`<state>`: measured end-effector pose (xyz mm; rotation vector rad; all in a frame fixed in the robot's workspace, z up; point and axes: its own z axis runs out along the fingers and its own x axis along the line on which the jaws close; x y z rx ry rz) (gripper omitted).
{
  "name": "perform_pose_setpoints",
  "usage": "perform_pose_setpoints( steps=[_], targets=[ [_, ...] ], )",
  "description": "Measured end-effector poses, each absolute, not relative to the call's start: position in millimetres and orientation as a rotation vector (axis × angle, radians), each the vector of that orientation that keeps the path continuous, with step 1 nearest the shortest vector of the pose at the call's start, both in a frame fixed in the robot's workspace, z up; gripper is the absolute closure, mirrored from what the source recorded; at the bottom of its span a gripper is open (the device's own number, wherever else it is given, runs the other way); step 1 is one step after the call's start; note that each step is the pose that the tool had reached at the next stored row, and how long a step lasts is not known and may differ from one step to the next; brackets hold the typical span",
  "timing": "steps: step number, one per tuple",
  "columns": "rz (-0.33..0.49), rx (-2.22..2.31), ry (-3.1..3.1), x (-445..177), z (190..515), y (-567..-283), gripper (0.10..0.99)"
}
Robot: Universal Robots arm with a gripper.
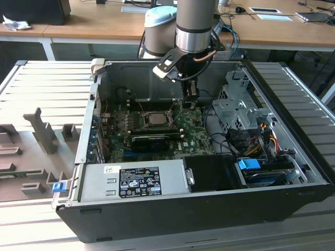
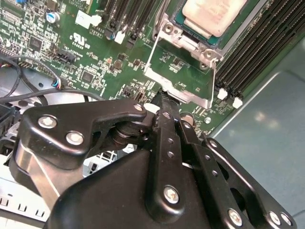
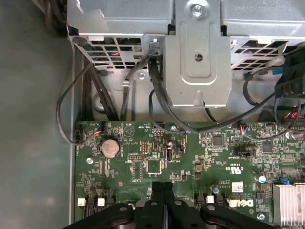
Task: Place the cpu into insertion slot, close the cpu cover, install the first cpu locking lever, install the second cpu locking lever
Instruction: 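Close the cpu cover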
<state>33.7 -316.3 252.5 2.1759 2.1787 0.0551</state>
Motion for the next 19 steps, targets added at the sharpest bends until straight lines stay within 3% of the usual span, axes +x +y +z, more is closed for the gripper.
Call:
perform_pose_setpoints(
  steps=[19],
  targets=[
    [0.055,2.176,2.179,-10,252,-316,0.980]
  ],
)
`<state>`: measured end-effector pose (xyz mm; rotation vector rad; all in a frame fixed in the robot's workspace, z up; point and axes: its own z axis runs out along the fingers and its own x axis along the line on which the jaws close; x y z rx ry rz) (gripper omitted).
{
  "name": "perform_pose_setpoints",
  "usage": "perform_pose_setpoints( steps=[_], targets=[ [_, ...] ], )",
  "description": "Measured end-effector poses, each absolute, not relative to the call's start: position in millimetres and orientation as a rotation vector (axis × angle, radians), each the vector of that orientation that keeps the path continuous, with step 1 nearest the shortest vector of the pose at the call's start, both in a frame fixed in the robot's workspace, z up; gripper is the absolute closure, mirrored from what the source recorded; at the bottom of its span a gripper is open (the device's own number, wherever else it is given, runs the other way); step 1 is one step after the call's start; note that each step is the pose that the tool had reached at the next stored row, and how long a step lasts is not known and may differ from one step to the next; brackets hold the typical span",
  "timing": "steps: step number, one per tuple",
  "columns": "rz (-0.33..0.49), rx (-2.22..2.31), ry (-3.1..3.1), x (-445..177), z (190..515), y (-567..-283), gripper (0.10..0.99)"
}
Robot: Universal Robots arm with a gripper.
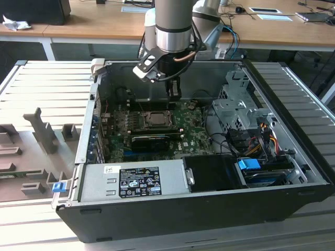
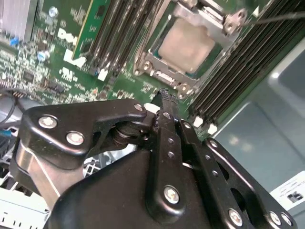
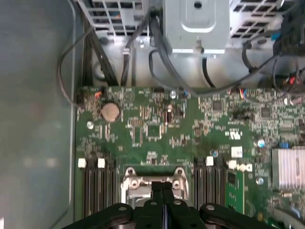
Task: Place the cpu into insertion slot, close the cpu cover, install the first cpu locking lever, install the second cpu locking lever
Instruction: 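Close the cpu cover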
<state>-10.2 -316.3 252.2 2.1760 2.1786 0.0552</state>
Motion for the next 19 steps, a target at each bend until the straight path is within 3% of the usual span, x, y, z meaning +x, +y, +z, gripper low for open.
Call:
perform_pose_setpoints(
  steps=[19],
  targets=[
    [0.071,2.135,2.234,-47,233,-317,0.980]
  ],
)
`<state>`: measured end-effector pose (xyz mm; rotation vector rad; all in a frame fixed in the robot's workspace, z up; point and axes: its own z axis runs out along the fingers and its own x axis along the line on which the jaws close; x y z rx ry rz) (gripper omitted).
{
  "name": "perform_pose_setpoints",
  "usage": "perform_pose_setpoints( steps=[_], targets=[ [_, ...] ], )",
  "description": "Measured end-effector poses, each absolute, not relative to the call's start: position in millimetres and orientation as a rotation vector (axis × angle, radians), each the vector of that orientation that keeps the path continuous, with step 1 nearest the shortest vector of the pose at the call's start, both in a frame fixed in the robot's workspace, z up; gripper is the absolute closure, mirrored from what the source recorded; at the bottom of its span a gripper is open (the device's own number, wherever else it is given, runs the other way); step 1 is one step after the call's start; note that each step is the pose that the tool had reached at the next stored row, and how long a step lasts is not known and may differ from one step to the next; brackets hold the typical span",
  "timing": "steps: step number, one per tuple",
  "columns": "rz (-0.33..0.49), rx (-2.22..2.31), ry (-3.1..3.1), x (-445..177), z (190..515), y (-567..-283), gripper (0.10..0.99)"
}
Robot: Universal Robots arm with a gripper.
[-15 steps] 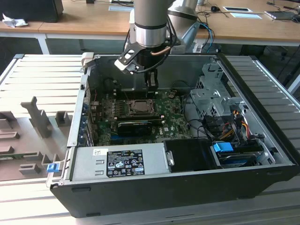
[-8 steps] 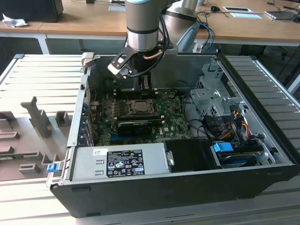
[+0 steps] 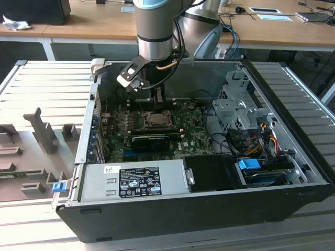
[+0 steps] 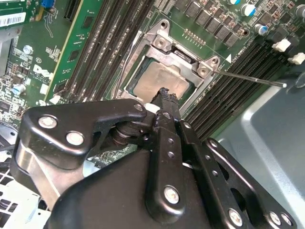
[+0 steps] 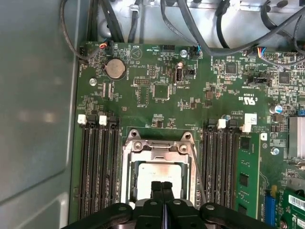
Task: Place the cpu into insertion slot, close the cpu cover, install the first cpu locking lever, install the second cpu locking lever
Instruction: 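Close the cpu cover, then install the first cpu locking lever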
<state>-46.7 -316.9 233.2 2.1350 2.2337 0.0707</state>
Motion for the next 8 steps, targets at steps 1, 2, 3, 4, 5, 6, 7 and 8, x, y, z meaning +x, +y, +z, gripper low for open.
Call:
perform_pose_setpoints(
  steps=[1,2,3,4,5,6,7,8],
  targets=[
    [0.071,2.135,2.234,-47.1,233.1,-316.9,0.980],
    [0.071,2.135,2.234,-47.6,233.1,-317.0,0.980],
    [0.071,2.135,2.234,-48.2,233.1,-316.9,0.980],
    [0.071,2.135,2.234,-48.7,233.1,-317.0,0.980],
    [0.071,2.135,2.234,-49.3,233.1,-316.9,0.980],
    [0.071,2.135,2.234,-49.3,233.1,-316.9,0.980],
    [0.071,2.135,2.234,-49.4,233.1,-316.9,0.980],
    [0.071,2.135,2.234,-49.4,233.5,-317.0,0.980]
  ],
)
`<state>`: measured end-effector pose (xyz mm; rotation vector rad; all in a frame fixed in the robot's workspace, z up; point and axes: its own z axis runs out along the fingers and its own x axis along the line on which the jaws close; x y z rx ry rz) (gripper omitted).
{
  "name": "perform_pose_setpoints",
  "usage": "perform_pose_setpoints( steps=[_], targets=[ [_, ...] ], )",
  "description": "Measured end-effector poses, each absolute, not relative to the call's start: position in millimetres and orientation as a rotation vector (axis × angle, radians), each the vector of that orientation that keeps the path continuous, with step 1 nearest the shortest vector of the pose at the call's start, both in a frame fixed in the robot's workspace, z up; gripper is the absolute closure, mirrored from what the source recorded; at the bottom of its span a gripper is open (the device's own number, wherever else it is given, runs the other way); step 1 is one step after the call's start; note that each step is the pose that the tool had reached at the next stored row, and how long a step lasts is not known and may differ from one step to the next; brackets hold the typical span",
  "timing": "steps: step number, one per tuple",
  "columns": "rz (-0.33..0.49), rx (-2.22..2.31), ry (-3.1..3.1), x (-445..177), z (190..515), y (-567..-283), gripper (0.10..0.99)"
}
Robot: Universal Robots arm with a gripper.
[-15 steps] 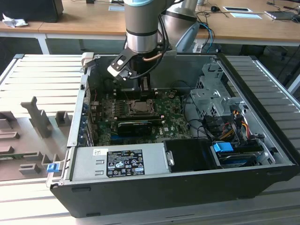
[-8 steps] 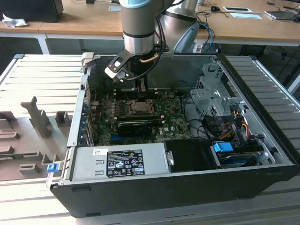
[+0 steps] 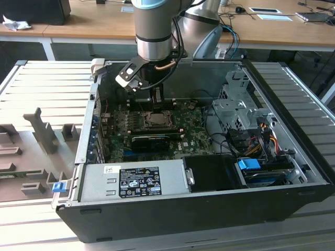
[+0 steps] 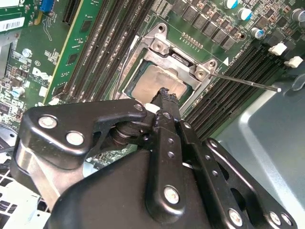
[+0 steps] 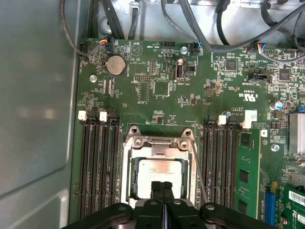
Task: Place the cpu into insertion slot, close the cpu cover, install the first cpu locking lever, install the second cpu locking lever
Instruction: 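Install the first cpu locking lever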
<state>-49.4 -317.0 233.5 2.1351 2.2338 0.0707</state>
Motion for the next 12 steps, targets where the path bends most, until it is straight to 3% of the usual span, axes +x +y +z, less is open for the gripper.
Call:
perform_pose_setpoints(
  steps=[12],
  targets=[
    [0.071,2.135,2.234,-49,246,-317,0.980]
  ],
)
